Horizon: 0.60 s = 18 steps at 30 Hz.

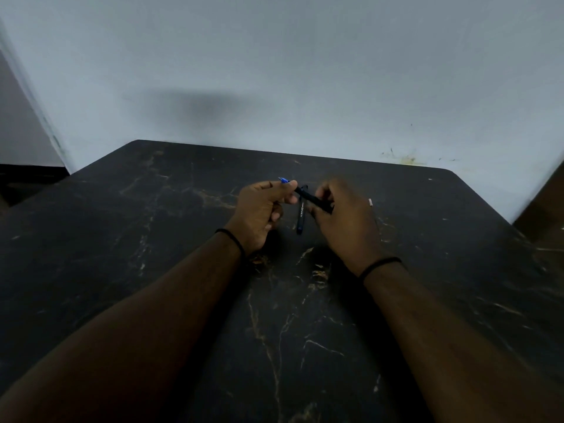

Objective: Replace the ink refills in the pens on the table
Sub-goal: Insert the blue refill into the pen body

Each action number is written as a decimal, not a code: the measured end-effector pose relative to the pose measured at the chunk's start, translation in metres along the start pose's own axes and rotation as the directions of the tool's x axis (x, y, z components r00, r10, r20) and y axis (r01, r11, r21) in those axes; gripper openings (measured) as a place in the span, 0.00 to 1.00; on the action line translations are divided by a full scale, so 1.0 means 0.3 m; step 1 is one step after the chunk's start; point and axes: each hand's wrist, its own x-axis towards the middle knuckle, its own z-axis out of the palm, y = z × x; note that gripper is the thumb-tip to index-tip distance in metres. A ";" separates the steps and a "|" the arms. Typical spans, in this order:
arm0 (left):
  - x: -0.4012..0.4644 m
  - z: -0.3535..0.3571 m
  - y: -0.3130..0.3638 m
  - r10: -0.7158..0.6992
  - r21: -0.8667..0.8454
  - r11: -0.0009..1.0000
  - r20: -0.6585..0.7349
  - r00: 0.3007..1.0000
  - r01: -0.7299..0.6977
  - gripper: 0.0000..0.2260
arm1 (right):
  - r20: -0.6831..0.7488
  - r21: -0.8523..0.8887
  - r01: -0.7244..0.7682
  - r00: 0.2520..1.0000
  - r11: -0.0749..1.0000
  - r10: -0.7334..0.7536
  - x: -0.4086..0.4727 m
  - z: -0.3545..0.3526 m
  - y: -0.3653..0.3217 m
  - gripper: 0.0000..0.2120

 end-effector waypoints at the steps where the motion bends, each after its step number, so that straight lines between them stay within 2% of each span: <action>1: -0.001 0.000 0.002 -0.002 0.000 1.000 -0.002 1.000 0.002 0.05 | -0.004 -0.003 0.009 1.000 1.000 -0.009 0.000 -0.002 -0.001 0.08; 3: -0.005 0.000 0.004 -0.005 0.000 1.000 -0.002 1.000 0.005 0.05 | 0.020 -0.037 0.021 1.000 0.999 -0.020 0.003 -0.006 -0.003 0.04; 6: -0.008 0.000 0.003 -0.002 0.009 1.000 -0.001 1.000 0.002 0.04 | 0.064 -0.130 0.053 0.997 0.990 -0.045 0.001 -0.010 -0.012 0.10; 9: -0.008 0.002 -0.002 0.020 0.009 1.000 0.011 1.000 -0.020 0.04 | 0.053 -0.035 0.016 0.999 0.999 -0.014 -0.001 -0.015 -0.018 0.04; 12: -0.008 0.010 -0.005 0.042 -0.015 0.999 -0.017 0.999 -0.042 0.06 | 0.035 -0.029 0.028 0.999 0.999 -0.027 -0.005 -0.020 -0.023 0.07; 16: -0.009 0.008 -0.003 0.042 -0.042 0.998 -0.036 0.998 -0.043 0.07 | -0.014 -0.035 0.032 0.999 0.999 -0.033 -0.009 -0.017 -0.028 0.05; 18: -0.011 0.001 0.002 0.022 -0.063 0.998 -0.031 0.999 -0.024 0.07 | 0.009 -0.034 0.030 1.000 0.999 -0.030 -0.006 -0.015 -0.031 0.07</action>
